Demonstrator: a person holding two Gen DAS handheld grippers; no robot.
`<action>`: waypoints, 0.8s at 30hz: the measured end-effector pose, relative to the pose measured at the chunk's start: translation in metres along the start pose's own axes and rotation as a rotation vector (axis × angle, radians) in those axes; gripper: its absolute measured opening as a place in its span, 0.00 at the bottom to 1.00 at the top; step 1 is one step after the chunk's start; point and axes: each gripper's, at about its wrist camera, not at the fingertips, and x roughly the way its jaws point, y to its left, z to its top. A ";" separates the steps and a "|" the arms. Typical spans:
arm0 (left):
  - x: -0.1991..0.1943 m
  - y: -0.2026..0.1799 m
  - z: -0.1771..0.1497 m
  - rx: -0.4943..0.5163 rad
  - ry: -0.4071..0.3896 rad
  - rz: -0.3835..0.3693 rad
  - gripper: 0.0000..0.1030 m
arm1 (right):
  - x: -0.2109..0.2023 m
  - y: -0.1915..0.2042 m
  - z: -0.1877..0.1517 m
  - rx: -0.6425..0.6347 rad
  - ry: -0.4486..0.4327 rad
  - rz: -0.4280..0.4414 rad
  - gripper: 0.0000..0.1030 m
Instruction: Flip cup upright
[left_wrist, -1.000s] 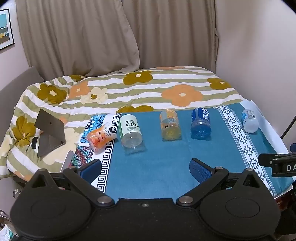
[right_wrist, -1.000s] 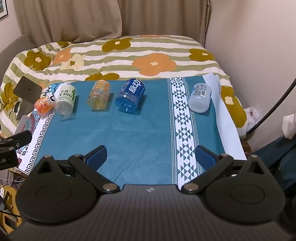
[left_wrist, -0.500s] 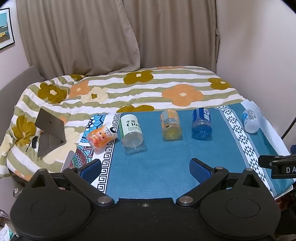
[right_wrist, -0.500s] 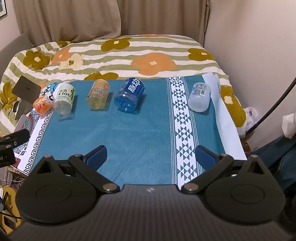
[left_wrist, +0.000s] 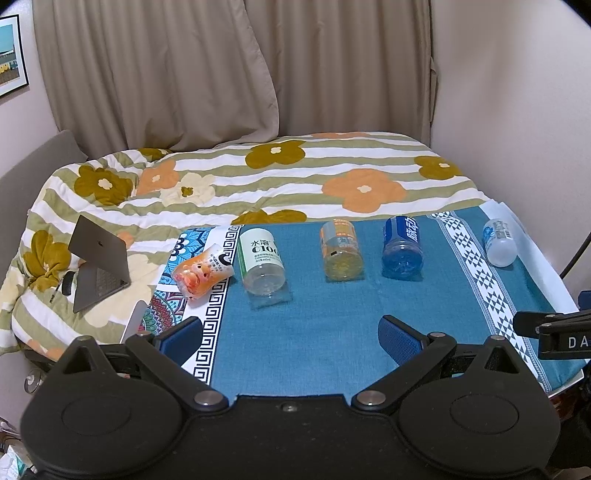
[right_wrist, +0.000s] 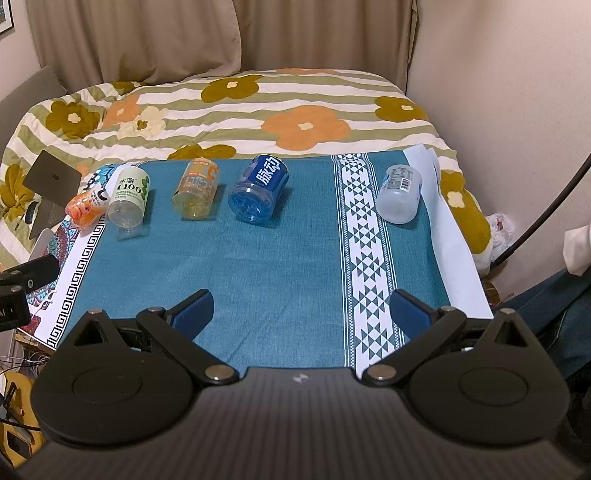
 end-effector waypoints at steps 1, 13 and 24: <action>0.000 0.000 0.000 0.000 0.000 0.000 1.00 | 0.000 0.000 0.000 0.000 0.000 0.000 1.00; -0.001 0.000 0.000 -0.002 -0.005 0.002 1.00 | 0.002 -0.001 -0.001 0.001 -0.003 -0.006 1.00; -0.004 0.002 -0.003 -0.010 -0.012 0.002 1.00 | 0.000 0.003 0.002 0.001 -0.004 -0.010 1.00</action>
